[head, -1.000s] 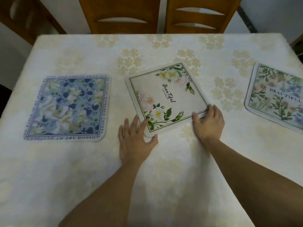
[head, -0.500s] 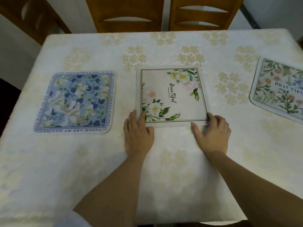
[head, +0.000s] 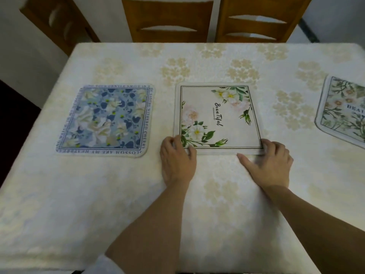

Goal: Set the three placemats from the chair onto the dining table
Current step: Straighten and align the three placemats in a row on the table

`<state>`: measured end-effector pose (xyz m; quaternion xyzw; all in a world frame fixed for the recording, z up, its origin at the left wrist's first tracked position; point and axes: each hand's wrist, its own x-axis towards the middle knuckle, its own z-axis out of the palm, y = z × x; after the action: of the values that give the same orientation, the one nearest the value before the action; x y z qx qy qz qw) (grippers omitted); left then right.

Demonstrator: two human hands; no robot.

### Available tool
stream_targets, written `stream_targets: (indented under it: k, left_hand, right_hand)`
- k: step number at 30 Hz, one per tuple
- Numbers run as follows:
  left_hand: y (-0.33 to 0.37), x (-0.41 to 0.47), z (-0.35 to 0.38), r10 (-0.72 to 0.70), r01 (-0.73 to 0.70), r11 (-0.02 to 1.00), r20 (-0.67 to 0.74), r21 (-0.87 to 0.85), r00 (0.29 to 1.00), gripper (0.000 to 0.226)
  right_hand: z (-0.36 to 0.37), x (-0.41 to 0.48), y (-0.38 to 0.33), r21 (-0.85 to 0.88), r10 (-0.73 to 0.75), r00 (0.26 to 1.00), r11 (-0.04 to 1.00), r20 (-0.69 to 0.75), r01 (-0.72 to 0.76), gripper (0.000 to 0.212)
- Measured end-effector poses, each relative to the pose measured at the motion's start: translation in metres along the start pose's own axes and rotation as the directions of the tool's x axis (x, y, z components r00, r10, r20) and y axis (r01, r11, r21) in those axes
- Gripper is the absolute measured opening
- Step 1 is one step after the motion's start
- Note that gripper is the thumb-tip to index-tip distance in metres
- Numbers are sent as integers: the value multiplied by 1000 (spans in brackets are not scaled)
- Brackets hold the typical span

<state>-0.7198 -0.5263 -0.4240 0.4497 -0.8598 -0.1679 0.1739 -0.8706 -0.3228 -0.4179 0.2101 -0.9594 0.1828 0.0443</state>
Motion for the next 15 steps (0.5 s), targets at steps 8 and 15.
stream_targets:
  k: [8, 15]
  left_hand:
    - [3, 1, 2, -22, 23, 1000, 10, -10, 1000, 48]
    - [4, 1, 3, 1, -1, 1000, -1, -19, 1000, 52]
  right_hand:
    - [-1, 1, -2, 1, -9, 1000, 1000, 15, 9, 92]
    - [-7, 4, -3, 21, -27, 995, 999, 99, 25, 81]
